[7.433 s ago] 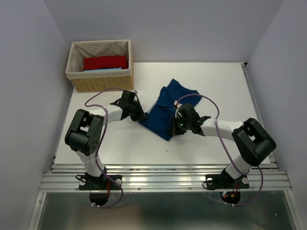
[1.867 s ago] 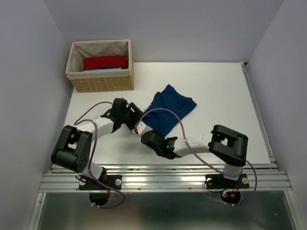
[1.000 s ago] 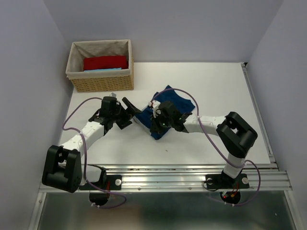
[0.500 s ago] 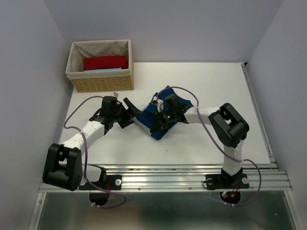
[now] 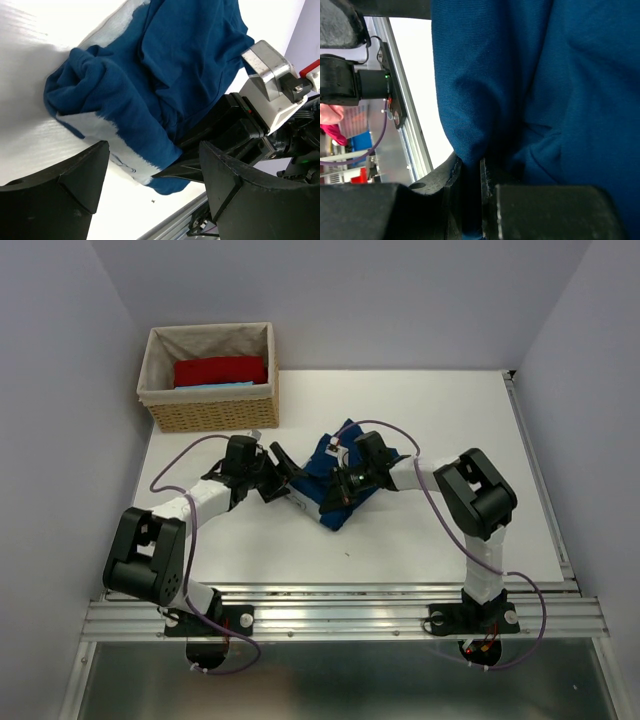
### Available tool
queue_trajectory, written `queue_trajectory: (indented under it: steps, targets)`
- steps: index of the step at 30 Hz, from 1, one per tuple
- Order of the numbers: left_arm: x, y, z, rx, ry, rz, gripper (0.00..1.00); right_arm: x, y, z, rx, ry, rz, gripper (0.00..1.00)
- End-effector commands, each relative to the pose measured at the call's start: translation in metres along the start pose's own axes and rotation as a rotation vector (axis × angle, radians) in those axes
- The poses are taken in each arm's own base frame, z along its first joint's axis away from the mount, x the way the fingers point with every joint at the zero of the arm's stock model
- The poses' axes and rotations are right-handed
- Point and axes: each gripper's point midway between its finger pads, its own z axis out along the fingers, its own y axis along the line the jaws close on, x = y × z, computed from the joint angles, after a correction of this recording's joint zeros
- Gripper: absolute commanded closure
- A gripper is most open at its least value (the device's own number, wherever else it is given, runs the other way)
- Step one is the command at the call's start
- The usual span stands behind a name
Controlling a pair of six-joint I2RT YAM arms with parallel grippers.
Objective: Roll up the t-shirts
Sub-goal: Roll the T-shirt to the center of the board.
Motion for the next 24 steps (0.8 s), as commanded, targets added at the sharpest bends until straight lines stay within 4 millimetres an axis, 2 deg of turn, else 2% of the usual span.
queue_trajectory:
  steps: [1, 9, 16, 19, 20, 22, 24]
  targets:
    - [-0.016, -0.032, 0.004, 0.100, -0.039, 0.060, 0.18, -0.012, 0.005, -0.002, -0.045, -0.011, -0.006, 0.99]
    - [-0.020, -0.030, 0.024, 0.093, -0.021, 0.058, 0.20, -0.015, -0.005, -0.007, -0.046, -0.021, 0.020, 0.99]
    - [-0.023, -0.035, 0.029, 0.118, -0.022, 0.052, 0.21, -0.017, -0.011, -0.010, -0.018, -0.036, 0.027, 0.99]
    - [-0.024, -0.035, 0.031, 0.115, -0.021, 0.054, 0.21, -0.019, -0.019, -0.013, 0.021, -0.053, 0.038, 0.86]
    - [-0.023, -0.032, 0.034, 0.108, -0.016, 0.052, 0.21, -0.021, -0.018, -0.015, 0.031, -0.061, 0.034, 0.71]
    - [-0.024, -0.032, 0.037, 0.102, -0.012, 0.053, 0.21, -0.021, -0.020, -0.017, 0.062, -0.074, 0.032, 0.49]
    - [-0.023, -0.027, 0.043, 0.088, 0.000, 0.054, 0.21, -0.027, -0.016, -0.024, 0.099, -0.101, 0.010, 0.37]
